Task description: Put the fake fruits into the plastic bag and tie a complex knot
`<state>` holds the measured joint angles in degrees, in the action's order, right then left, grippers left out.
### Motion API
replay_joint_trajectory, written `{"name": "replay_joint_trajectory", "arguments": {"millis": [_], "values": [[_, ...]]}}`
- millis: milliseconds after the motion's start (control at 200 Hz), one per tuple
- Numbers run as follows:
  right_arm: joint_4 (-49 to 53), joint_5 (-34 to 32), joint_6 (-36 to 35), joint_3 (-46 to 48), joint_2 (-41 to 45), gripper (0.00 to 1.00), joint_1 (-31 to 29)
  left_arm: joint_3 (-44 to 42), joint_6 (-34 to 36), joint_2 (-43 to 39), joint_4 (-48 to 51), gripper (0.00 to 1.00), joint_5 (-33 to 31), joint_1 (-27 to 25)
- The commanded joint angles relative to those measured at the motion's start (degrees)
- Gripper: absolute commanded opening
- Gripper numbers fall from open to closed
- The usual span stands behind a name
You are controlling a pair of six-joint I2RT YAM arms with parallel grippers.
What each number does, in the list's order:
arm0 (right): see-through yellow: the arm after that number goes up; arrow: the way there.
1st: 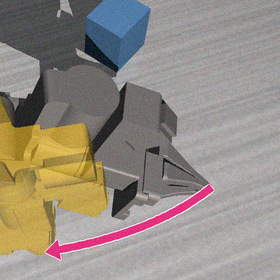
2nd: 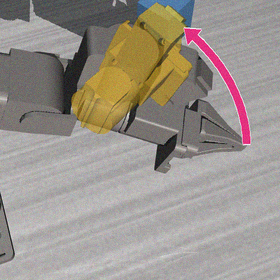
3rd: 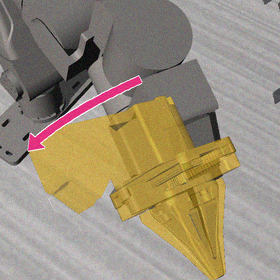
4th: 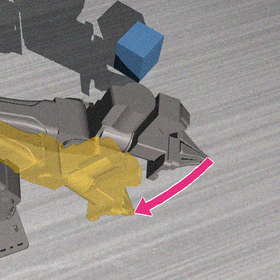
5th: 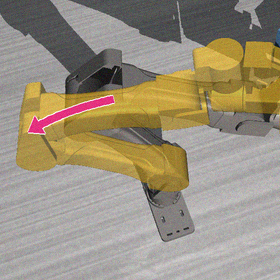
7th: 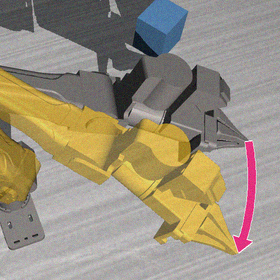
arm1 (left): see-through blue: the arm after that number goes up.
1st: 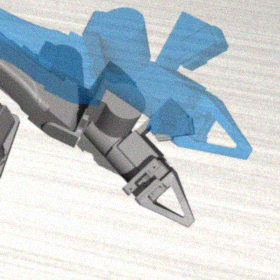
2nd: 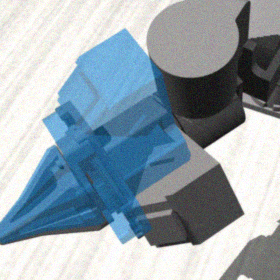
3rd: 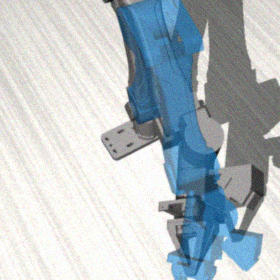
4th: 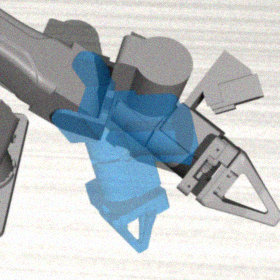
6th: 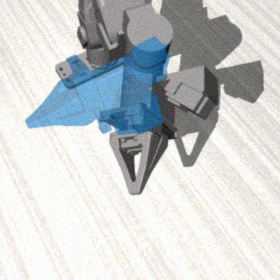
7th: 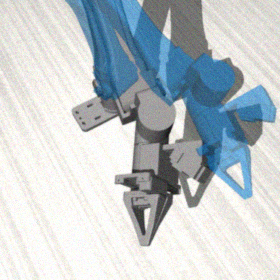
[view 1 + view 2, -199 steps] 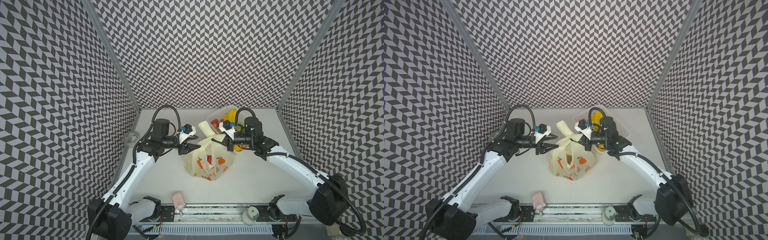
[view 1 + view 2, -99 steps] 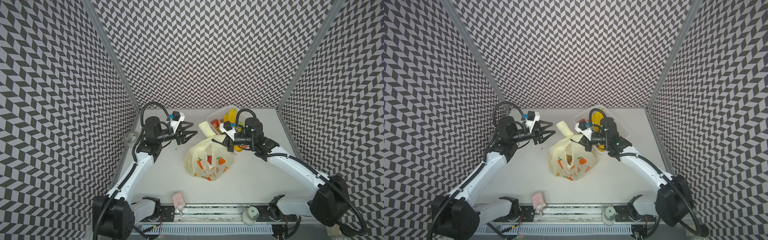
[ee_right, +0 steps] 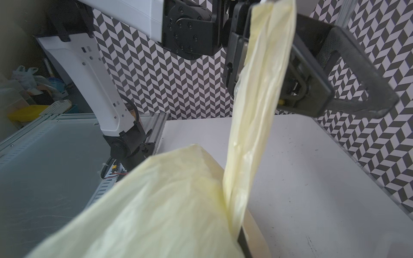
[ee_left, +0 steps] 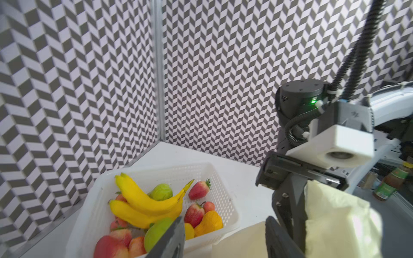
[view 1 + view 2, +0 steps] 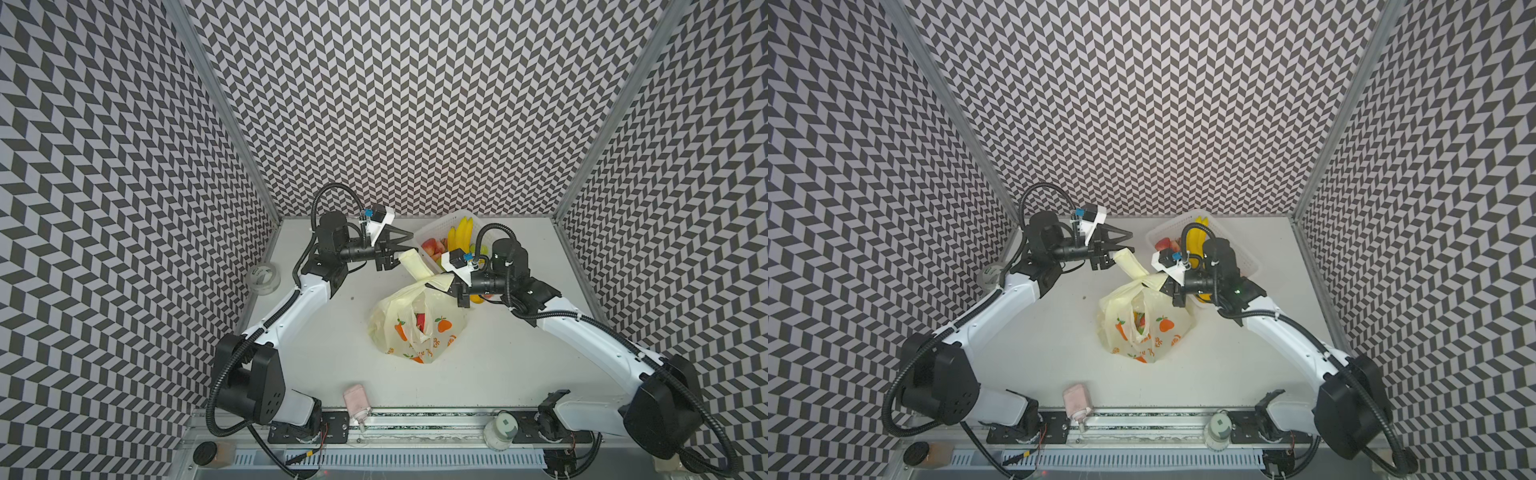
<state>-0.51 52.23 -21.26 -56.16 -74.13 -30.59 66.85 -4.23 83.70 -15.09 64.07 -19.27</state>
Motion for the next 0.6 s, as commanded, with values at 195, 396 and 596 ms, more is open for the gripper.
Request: {"name": "replay_joint_trajectory", "arguments": {"millis": [195,396,596], "values": [[-2.7,-2.0,-4.4,0.5,2.2,0.0,-0.3,2.3,13.0,-2.3,10.4,0.61,8.6,-2.5],[-2.5,-4.9,-4.7,0.7,2.9,0.0,-0.3,2.9,21.7,-3.7,18.6,0.66,9.0,-3.5],[-4.1,-7.7,-5.0,1.7,3.8,0.0,-0.3,1.9,25.8,-5.8,21.6,0.74,8.2,-4.2]]}}
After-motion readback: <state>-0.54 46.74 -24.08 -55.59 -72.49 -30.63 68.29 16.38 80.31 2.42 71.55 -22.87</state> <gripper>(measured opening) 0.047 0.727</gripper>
